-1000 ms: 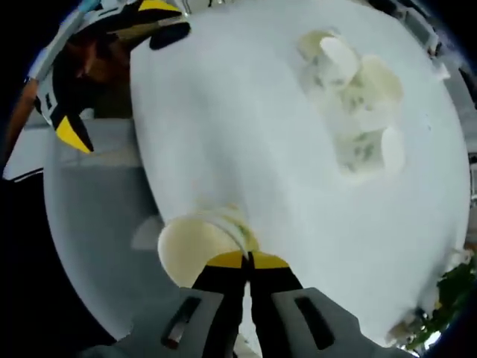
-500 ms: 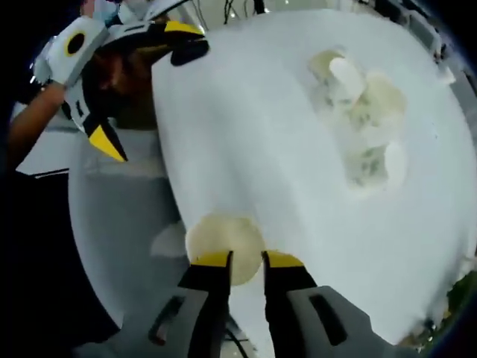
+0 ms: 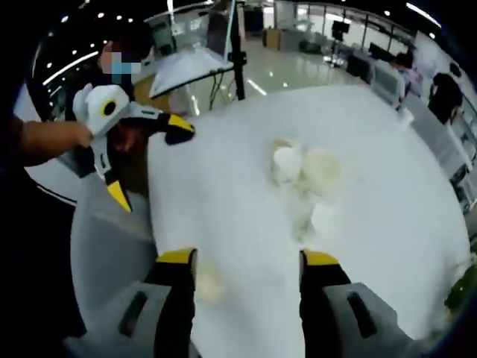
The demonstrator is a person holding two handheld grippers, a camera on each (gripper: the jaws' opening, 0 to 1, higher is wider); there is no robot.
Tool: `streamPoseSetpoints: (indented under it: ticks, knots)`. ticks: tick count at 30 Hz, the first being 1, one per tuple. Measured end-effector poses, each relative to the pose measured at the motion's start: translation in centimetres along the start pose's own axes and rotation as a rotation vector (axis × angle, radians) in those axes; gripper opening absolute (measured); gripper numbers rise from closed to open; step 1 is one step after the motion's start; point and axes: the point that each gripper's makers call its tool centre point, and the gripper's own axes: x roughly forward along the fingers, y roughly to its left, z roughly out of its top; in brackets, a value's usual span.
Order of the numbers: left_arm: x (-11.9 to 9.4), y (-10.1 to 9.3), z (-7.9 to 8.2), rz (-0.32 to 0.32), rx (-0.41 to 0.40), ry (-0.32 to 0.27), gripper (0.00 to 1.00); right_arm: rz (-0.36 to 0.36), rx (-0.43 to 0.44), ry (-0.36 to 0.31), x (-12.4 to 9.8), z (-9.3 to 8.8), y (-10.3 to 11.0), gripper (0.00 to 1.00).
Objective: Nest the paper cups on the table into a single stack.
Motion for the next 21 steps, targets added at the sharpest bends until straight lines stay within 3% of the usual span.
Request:
streamPoseSetpoints:
  ticks: [2, 3, 4, 5, 6, 7, 9, 11, 13, 15, 17, 21]
  knots:
    - [0.1, 0.0, 0.3, -0.001, -0.004, -0.009, 0.98, -0.034, 0.016, -0.066, -0.7, 0.3, -0.7, 0.63]
    - [0.0, 0.1, 0.6, 0.008, 0.001, -0.019, 0.98, -0.057, 0.029, -0.131, -1.4, 0.5, -1.3, 0.66]
    - [-2.2, 0.2, 0.6, 0.011, -0.001, -0.034, 0.98, -0.094, 0.055, -0.196, -2.2, 0.6, -1.7, 0.7]
    - [-5.7, 0.3, 0.3, 0.013, -0.01, -0.048, 0.98, -0.129, 0.034, -0.184, -2.4, 2.1, -0.3, 0.72]
    - [-6.5, 0.5, 0.4, 0.013, -0.021, -0.056, 0.98, -0.165, 0.024, -0.203, -2.3, 5.6, 2.8, 0.73]
    - [-9.9, 1.7, 0.8, 0.013, -0.031, -0.067, 0.98, -0.183, 0.029, -0.215, -2.3, 6.4, 3.8, 0.75]
    - [-11.9, 2.6, 3.0, 0.02, -0.039, -0.082, 0.98, -0.241, 0.011, -0.233, -2.5, 9.1, 4.9, 0.78]
    - [-13.2, 4.0, 3.8, 0.029, -0.023, -0.102, 0.98, -0.269, 0.023, -0.263, -2.7, 11.4, 6.6, 0.81]
    - [-14.7, 5.3, 5.3, 0.032, -0.016, -0.12, 0.98, -0.273, 0.02, -0.344, -3.5, 13.4, 7.6, 0.84]
    - [-15.9, 6.2, 6.0, 0.028, -0.022, -0.122, 0.98, -0.304, -0.006, -0.412, -4.8, 14.0, 7.8, 0.87]
    - [-17.4, 7.0, 6.7, 0.025, -0.019, -0.115, 0.98, -0.314, 0.026, -0.433, -6.5, 12.2, 7.5, 0.9]
    - [-18.4, 6.8, 7.6, 0.007, 0.019, -0.127, 0.98, -0.347, 0.08, -0.483, -8.5, 11.5, 7.8, 0.91]
